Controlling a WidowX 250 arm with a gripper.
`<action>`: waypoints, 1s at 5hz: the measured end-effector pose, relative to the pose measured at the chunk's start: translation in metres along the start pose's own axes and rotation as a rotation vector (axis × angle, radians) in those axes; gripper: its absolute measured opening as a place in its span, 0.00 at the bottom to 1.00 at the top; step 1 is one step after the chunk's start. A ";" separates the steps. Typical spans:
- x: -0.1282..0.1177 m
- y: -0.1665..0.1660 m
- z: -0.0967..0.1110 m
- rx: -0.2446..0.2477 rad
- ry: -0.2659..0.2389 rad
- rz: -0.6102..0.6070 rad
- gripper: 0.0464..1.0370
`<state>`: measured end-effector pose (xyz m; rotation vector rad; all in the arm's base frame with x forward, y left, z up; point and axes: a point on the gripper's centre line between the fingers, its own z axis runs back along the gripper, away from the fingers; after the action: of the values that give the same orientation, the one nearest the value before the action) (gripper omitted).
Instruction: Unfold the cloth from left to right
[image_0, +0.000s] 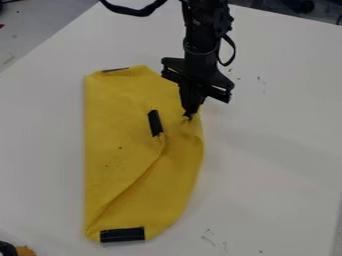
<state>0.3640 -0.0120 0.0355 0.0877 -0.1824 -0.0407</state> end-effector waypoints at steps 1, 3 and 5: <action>0.011 -0.011 -0.023 -0.050 0.016 -0.027 0.01; 0.015 -0.012 -0.027 -0.084 0.003 -0.023 0.19; 0.017 -0.026 -0.021 -0.084 0.021 -0.049 0.77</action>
<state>0.3839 -0.0373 0.0161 0.0092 -0.1574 -0.0965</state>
